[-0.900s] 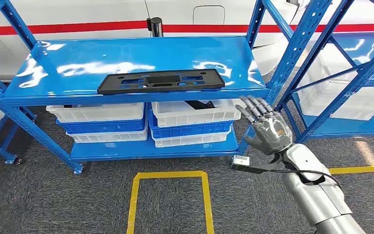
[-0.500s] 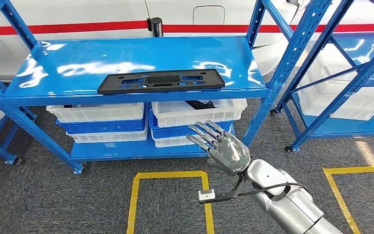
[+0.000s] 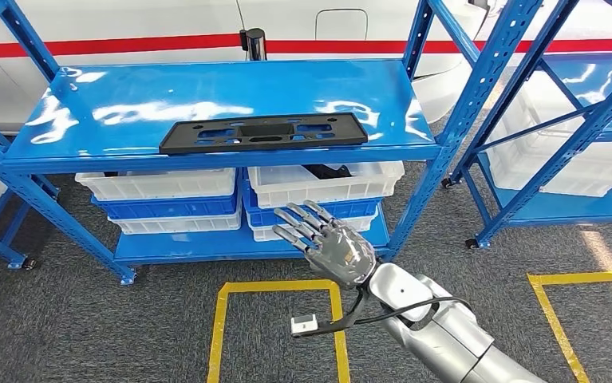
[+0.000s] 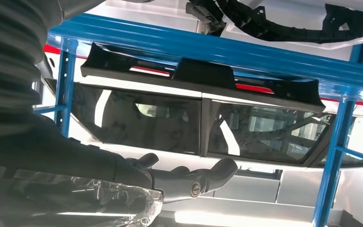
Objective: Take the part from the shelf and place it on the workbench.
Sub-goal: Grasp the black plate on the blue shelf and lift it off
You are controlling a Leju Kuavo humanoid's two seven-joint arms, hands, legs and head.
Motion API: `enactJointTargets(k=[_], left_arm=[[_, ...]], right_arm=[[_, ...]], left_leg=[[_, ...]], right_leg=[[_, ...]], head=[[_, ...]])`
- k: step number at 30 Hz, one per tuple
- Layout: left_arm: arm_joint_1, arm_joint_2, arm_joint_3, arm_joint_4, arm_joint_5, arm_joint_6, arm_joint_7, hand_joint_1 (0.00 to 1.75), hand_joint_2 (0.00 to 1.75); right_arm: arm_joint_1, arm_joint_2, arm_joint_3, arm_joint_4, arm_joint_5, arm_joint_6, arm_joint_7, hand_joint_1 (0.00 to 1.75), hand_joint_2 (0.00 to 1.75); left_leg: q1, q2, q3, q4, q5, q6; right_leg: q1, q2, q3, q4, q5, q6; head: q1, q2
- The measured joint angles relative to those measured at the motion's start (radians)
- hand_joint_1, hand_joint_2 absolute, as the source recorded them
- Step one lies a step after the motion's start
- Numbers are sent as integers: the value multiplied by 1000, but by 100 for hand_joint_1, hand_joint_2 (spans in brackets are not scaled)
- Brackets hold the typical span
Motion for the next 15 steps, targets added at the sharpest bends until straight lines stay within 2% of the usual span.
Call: enactJointTargets(k=[6,15], left_arm=[[0,0,1,0,4,-7,-1,0,0],[0,0,2,0,1,-11,-1,0,0]], right_arm=[[-6,21,10,20,22,-4,35,0,175],[-35,64,-16,114,112,-14,148,0,175]], left_leg=[[0,0,0,0,0,0],[0,0,0,0,0,0]], right_leg=[[0,0,0,0,0,0],[0,0,0,0,0,0]], head=[[0,0],[0,0]])
